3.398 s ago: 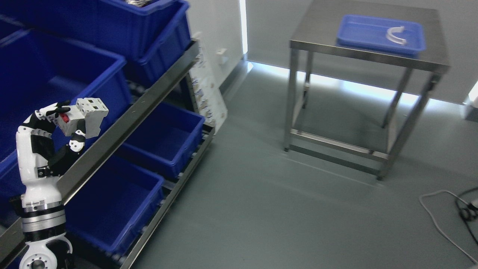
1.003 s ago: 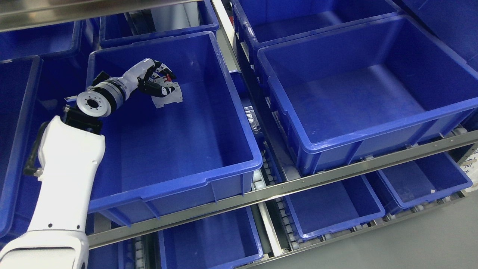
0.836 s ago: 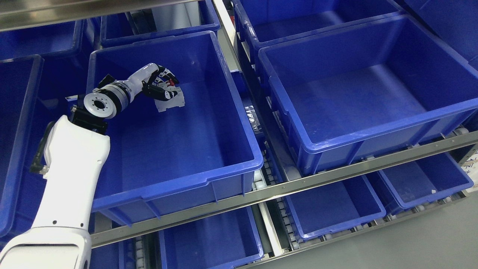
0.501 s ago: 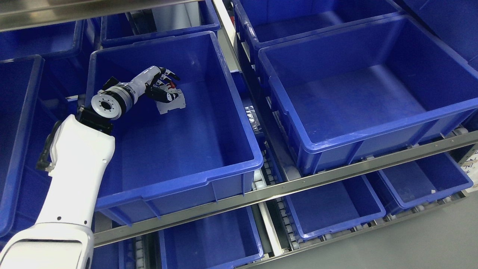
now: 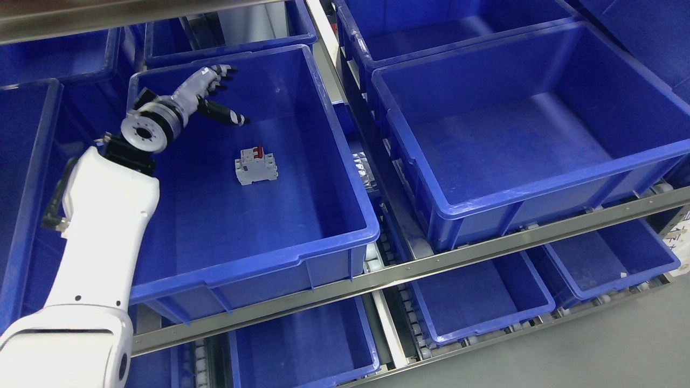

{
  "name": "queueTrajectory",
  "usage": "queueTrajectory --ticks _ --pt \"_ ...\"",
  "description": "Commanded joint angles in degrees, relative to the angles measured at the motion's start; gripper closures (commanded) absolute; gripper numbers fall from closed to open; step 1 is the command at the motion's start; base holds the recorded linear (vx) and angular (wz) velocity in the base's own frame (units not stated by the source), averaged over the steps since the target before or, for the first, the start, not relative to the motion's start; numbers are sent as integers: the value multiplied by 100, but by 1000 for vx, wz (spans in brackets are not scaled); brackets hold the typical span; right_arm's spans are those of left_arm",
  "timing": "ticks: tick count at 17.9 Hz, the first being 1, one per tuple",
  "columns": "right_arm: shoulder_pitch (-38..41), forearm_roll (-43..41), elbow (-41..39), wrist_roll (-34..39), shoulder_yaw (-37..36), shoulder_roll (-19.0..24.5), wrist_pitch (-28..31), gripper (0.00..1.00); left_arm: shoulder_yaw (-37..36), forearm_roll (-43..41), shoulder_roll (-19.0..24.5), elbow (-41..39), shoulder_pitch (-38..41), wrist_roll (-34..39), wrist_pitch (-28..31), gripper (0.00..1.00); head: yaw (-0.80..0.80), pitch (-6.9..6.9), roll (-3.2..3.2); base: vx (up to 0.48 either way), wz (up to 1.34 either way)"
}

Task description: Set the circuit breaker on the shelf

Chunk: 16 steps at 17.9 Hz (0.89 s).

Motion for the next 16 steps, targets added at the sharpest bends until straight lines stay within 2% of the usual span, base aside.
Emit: queueTrajectory --ticks 1,3,5,8,10,16 --pt "0 0 0 4 0 -100 -4 0 2488 301 -894 -577 -392 891 -18 1 0 0 0 0 0" --pt "0 0 0 4 0 -100 -4 0 3174 494 -1008 -1093 -314 1698 -254 0 0 0 0 3 27" --pt "0 0 0 4 0 -100 -4 0 3117 591 -1008 -1752 97 2184 -422 0 0 0 0 0 0" --pt "9 0 0 4 0 -100 -4 0 2476 644 -1008 -3062 949 2107 -361 0 0 0 0 -31 -28" --pt "9 0 0 4 0 -100 -4 0 2046 793 -1008 -3932 1608 1958 -55 0 0 0 0 -84 33" --pt "0 0 0 4 0 -100 -4 0 1666 952 -1008 -5349 2656 1940 166 0 0 -1 0 -170 9"
